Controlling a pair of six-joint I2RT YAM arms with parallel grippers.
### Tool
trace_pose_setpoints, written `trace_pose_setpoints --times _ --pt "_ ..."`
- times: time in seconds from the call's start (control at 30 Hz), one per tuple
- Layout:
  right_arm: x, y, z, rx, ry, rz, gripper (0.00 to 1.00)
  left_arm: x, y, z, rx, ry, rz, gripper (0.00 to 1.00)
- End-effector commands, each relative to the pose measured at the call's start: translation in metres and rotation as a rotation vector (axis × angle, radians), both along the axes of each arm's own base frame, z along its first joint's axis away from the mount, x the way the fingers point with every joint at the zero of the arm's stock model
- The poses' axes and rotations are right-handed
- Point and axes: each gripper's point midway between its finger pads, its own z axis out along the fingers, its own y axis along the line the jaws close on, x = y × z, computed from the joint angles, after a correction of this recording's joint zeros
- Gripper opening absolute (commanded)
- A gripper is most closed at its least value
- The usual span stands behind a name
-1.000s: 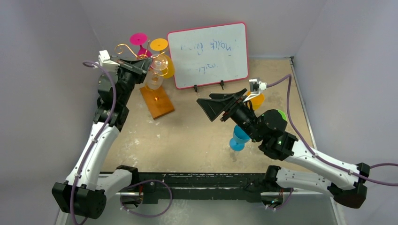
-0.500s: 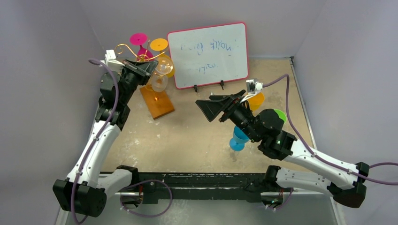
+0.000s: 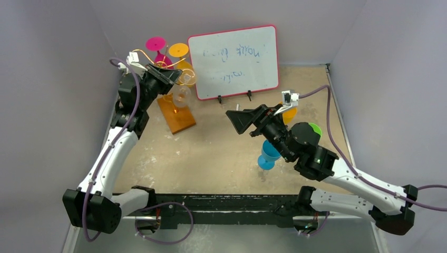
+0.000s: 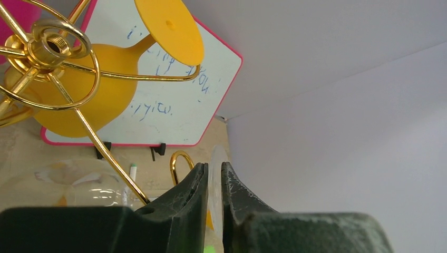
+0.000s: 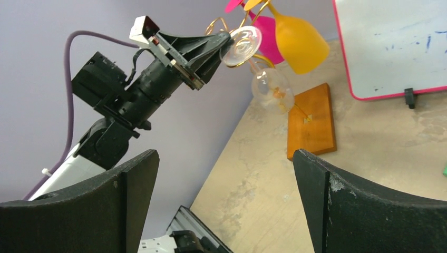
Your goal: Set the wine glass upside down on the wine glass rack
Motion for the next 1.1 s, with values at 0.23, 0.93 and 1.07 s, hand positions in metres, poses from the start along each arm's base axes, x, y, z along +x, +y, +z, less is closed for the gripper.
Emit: trace_pose_setpoints --times 0.23,0.93,1.07 --pt "0.003 -0.033 0.005 0.003 0.023 -0.111 1.0 -0.003 -0.002 0.04 0.073 -0.113 -0.03 0.34" --pt "-0.009 -0.088 -0.084 -0.251 0.327 -0.268 1.0 -0.007 0.01 0.048 0.326 -0.089 -0.022 0.54" --pt "-0.013 -0.078 -0.101 -0.343 0.367 -0.224 0.97 -0.008 0.013 0.052 0.368 -0.092 -0.017 0.55"
